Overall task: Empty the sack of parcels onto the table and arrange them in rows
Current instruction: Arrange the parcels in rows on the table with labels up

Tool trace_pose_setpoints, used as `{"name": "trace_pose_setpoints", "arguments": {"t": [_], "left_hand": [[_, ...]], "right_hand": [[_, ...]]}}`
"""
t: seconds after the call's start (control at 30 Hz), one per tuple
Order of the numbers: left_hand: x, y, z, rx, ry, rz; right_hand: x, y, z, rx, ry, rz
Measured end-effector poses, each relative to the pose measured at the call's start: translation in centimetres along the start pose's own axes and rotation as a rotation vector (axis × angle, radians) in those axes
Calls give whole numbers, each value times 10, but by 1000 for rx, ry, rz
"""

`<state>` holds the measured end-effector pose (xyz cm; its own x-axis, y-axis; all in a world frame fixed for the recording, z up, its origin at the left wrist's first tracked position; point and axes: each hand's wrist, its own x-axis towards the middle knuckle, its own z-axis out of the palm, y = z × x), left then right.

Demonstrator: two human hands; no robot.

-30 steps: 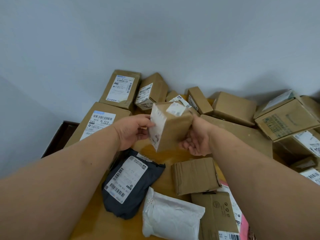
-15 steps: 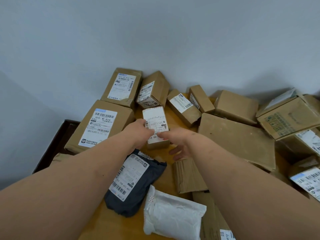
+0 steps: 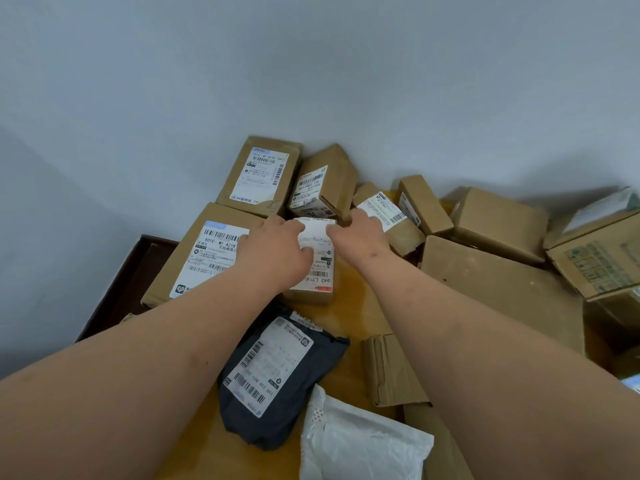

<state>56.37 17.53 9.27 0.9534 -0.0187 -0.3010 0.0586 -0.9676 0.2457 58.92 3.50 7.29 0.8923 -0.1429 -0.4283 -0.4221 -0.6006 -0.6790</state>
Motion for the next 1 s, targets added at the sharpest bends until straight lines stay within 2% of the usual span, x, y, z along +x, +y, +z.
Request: {"name": "trace_pose_setpoints", "arguments": {"t": [0.13,0.3,0.57,0.73,0.8,0.9,0.93,1.0], "left_hand": [[18,-5,-4,50,61,20],[45,-14,-5,122,70,9],[67,-24,2,134,-56,-33],[69,-21,3,175,-14,-26],[70,-20,2,184,-21,-24],[72,-20,2,181,-31,-37],[73,-20,3,179,-24,-38],[73,-19,6,175,0,-22]], "right_hand": [[26,-19,10,-43,60,-38],[50,-22,22,-65,49,110],[60,-23,23,153,0,151],[67,-13,20,-11,-70,119],[67,-3,17,-119,5,47],[67,13,7,-326,277,-68],[67,18,2,-382,321,-61],[69,28,-6,-464,292,5]]}}
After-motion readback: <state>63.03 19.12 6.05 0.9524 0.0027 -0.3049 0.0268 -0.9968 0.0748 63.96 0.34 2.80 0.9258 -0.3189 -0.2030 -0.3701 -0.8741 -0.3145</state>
